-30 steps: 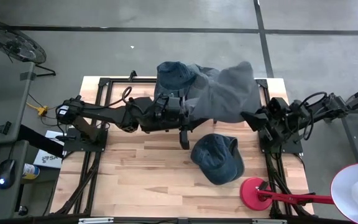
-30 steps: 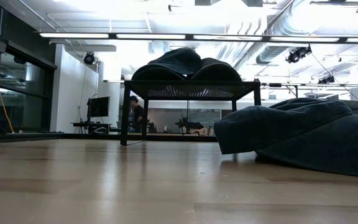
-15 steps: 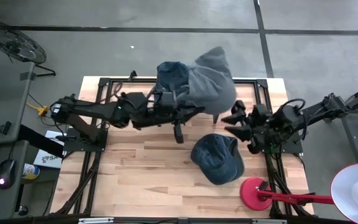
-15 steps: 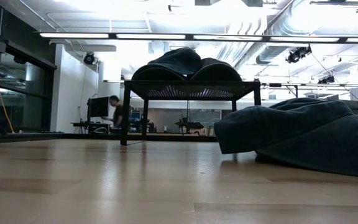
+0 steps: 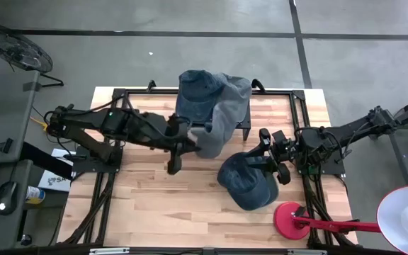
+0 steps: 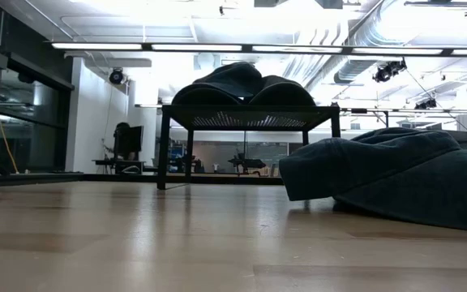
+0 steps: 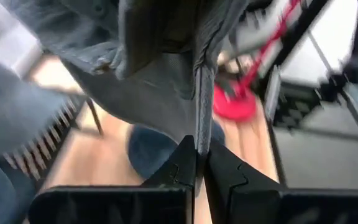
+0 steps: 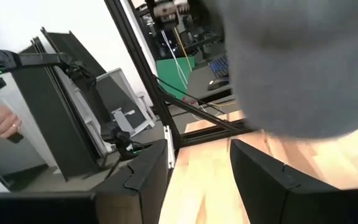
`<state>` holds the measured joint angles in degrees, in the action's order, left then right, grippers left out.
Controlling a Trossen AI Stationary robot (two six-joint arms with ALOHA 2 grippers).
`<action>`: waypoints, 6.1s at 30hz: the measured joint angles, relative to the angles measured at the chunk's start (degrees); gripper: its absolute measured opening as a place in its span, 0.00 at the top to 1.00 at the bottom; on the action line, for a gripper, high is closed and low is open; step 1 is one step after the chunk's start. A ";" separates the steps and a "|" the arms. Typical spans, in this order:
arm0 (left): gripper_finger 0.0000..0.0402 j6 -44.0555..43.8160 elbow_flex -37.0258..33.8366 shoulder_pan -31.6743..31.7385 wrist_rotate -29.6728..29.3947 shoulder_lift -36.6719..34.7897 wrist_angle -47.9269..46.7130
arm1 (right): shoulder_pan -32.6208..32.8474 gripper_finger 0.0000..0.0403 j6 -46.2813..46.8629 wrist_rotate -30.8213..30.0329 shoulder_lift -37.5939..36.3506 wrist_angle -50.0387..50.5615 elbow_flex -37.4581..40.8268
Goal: Pick & Place hat
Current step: Stack the left gray cap on the gray cap on the shelf
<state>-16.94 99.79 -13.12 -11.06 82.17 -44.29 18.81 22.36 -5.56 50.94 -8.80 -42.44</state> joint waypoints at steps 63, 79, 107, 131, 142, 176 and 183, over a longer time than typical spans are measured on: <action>0.98 -12.95 0.00 -7.92 3.12 1.51 -18.91 | -7.23 0.60 -43.39 -10.33 33.62 49.29 -51.54; 0.98 -13.33 0.00 -7.92 3.18 1.51 -18.82 | -7.15 0.91 -40.30 -10.62 33.88 48.11 -51.54; 0.56 -8.66 0.06 -7.92 -24.39 -8.23 -23.35 | -9.30 0.91 -22.68 -20.86 33.83 59.77 -62.78; 0.56 -5.81 0.06 -7.89 -42.21 -8.96 -21.16 | -32.87 0.91 -24.98 -10.25 45.19 81.13 -91.29; 0.56 -4.32 0.04 -7.89 -50.87 -8.96 -21.31 | -39.52 0.91 -25.80 -4.58 46.57 83.80 -90.79; 0.56 9.84 0.04 -7.85 -63.55 -8.94 -21.34 | -39.47 0.91 -16.65 -9.52 46.69 89.00 -90.79; 0.56 9.84 0.04 -7.85 -63.55 -8.94 -21.34 | -39.47 0.91 -17.25 -8.65 46.92 88.98 -90.79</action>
<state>-7.09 99.83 -20.97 -74.61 73.23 -65.63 -20.67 5.10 -14.22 97.86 80.18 -133.23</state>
